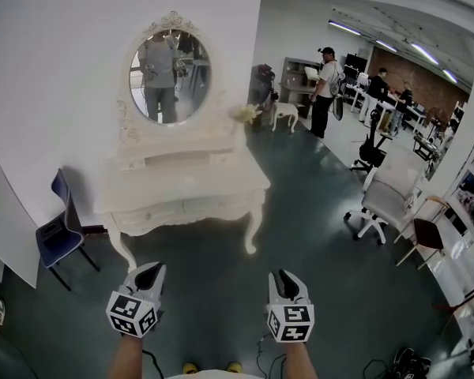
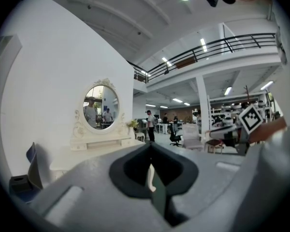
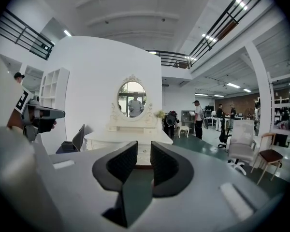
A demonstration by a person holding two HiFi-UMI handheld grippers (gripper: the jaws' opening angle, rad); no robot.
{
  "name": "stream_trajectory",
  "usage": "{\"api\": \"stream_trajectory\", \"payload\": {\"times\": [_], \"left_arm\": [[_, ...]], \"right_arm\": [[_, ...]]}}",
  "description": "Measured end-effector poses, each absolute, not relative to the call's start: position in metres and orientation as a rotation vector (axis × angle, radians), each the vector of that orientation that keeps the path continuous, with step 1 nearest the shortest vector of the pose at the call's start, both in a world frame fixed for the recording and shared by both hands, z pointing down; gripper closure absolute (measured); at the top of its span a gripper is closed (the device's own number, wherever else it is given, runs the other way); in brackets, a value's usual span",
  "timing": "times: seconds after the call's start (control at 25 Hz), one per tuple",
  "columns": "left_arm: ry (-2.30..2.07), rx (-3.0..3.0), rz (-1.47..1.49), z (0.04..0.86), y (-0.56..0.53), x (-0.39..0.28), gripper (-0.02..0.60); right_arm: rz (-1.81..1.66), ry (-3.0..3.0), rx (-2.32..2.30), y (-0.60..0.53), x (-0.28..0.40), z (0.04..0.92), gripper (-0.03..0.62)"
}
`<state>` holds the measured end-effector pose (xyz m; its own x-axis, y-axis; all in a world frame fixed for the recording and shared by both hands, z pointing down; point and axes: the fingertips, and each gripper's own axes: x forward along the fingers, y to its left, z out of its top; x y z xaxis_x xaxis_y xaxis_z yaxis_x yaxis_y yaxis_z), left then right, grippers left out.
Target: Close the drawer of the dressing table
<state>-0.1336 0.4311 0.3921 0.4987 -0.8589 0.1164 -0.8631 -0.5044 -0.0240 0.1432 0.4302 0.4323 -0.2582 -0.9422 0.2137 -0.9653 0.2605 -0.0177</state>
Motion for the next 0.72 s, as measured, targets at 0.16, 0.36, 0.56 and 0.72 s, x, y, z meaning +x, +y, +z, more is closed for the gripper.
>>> {"api": "stream_trajectory", "payload": {"times": [0.16, 0.36, 0.56, 0.72], "left_arm": [[-1.564, 2.674, 0.174, 0.391, 0.423, -0.123, 0.583], [-1.596, 2.658, 0.163, 0.391, 0.412, -0.101, 0.583], [-1.623, 2.643, 0.173, 0.397, 0.4, -0.08, 0.583], [-1.625, 2.627, 0.186, 0.406, 0.391, -0.067, 0.583]], "right_arm": [[0.241, -2.377, 1.788, 0.419, 0.155, 0.435, 0.525], [0.247, -2.403, 1.754, 0.405, 0.175, 0.439, 0.525], [0.202, -2.424, 1.725, 0.391, 0.193, 0.437, 0.525], [0.248, -2.425, 1.712, 0.374, 0.206, 0.448, 0.525]]}}
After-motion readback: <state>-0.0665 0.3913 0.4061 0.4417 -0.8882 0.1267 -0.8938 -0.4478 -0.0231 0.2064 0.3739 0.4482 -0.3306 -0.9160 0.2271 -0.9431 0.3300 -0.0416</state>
